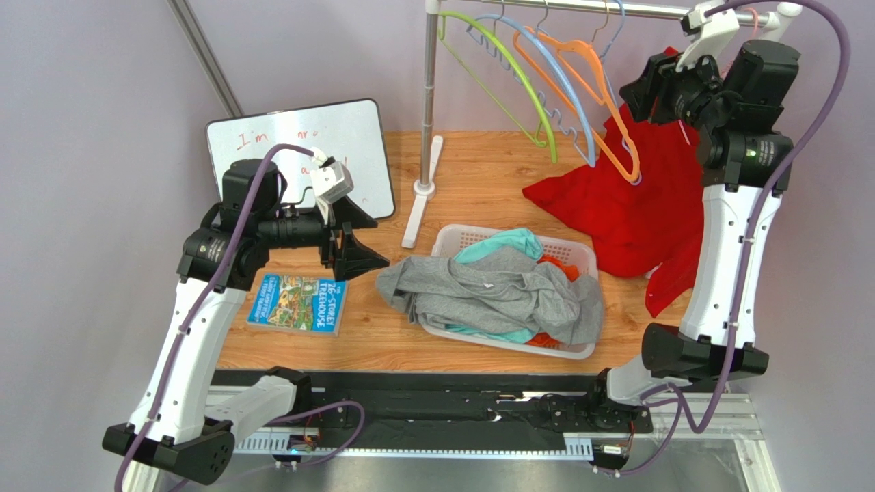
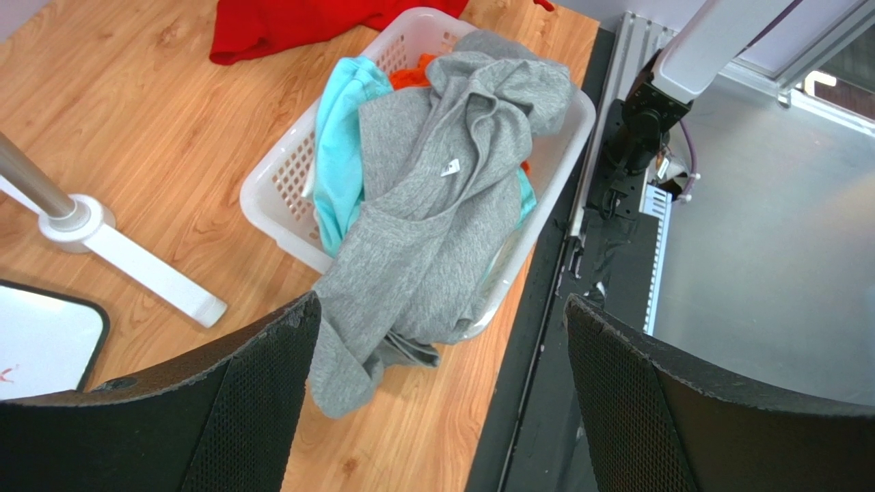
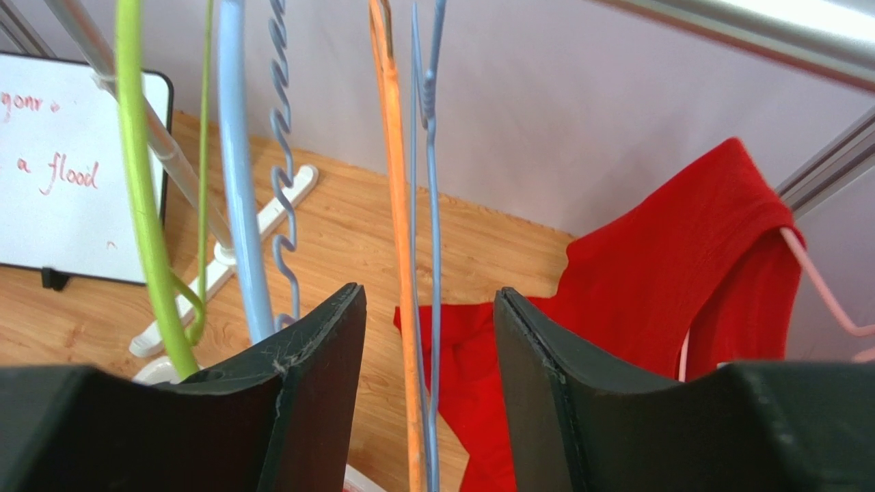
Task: Place the t-shirt on the hanger
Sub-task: Pick up the hanger from the clothesline.
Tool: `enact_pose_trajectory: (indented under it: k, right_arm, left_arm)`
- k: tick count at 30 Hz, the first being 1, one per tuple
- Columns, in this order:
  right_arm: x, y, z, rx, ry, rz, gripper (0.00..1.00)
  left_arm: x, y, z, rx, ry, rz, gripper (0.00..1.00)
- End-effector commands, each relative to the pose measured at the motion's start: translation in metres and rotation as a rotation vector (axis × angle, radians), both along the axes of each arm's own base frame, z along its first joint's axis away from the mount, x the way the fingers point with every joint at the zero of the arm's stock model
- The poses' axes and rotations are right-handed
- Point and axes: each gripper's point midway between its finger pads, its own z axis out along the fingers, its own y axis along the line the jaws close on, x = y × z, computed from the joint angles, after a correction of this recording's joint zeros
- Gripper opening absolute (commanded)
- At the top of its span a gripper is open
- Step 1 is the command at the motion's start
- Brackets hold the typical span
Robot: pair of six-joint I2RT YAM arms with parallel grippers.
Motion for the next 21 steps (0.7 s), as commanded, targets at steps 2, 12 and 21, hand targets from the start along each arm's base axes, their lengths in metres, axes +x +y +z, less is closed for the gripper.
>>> enact_pose_trajectory:
  k: [2,12,21]
  right_arm:
    - [0.021,-0.008,-0.006,-0.049,-0.035,-0.004,0.48]
    - [0.033,-0.005,-0.022,-0.037,0.001,0.029,0.41]
    - [0.053,-0.011,-0.044,-0.068,0.042,0.018,0.41]
  left_arm:
    - [0.003,-0.003,0.006,-0.025,-0.025,-0.016,0.92]
    - [0.006,-0.003,0.002,-0.018,-0.018,-0.004,0.93]
    - [0.009,-0.003,0.006,-0.019,-0.026,-0.003,0.93]
